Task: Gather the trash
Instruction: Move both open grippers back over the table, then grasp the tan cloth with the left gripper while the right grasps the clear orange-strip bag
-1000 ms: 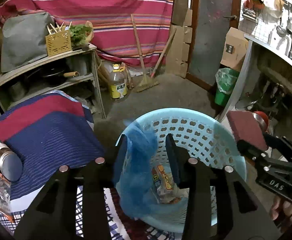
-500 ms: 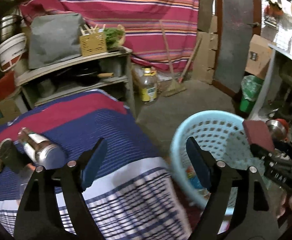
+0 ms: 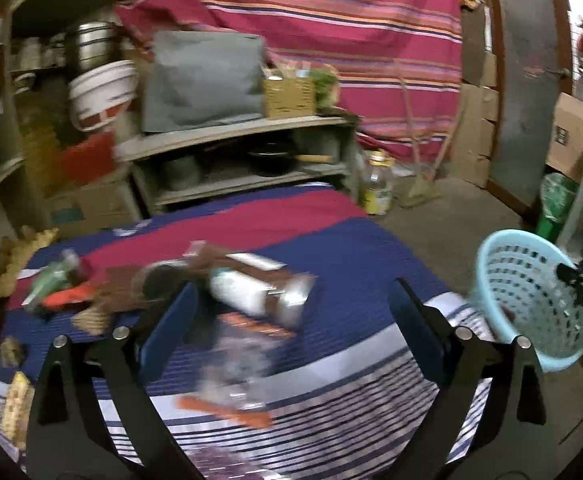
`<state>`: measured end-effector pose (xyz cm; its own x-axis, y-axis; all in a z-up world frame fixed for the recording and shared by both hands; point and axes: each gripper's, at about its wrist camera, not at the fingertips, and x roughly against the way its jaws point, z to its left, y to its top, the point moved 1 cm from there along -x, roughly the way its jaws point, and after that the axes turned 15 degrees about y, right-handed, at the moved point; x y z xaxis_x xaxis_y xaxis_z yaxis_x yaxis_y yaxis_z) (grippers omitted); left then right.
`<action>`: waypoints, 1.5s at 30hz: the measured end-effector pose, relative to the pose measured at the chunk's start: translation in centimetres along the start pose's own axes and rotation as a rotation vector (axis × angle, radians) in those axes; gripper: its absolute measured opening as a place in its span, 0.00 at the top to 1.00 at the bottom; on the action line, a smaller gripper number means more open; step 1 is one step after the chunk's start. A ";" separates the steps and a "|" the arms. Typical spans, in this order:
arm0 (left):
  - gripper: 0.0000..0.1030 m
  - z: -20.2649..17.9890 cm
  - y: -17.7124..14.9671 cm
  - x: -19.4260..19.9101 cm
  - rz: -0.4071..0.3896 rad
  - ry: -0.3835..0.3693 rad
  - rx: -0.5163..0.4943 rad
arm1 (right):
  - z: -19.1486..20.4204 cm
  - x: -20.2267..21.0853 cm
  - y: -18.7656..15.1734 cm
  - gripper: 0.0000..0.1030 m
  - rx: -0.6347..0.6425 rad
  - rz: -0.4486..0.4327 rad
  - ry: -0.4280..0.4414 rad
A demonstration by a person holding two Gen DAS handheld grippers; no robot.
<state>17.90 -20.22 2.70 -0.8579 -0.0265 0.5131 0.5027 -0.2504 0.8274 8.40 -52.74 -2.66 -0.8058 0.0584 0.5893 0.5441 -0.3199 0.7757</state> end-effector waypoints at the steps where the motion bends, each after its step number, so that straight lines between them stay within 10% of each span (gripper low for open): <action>1: 0.09 1.6 -0.3 0.1 -0.003 0.024 0.005 | 0.8 0.3 0.0 0.20 0.013 -0.002 0.008; 20: 0.05 20.8 -8.4 -2.6 0.089 0.290 0.097 | 22.4 -1.6 -3.7 0.20 0.216 0.078 0.268; 37: 0.05 25.4 -8.0 -7.1 0.155 0.251 0.215 | 33.8 -9.8 -5.9 0.22 0.167 0.261 0.228; 45: 0.05 22.6 -6.3 -10.2 0.163 0.229 0.179 | 32.2 -10.0 -6.3 0.64 0.121 0.272 0.283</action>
<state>25.94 3.48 -2.56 -0.7562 -0.2739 0.5943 0.6285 -0.0512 0.7761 20.59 -20.86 -6.20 -0.6523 -0.2805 0.7042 0.7560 -0.1730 0.6313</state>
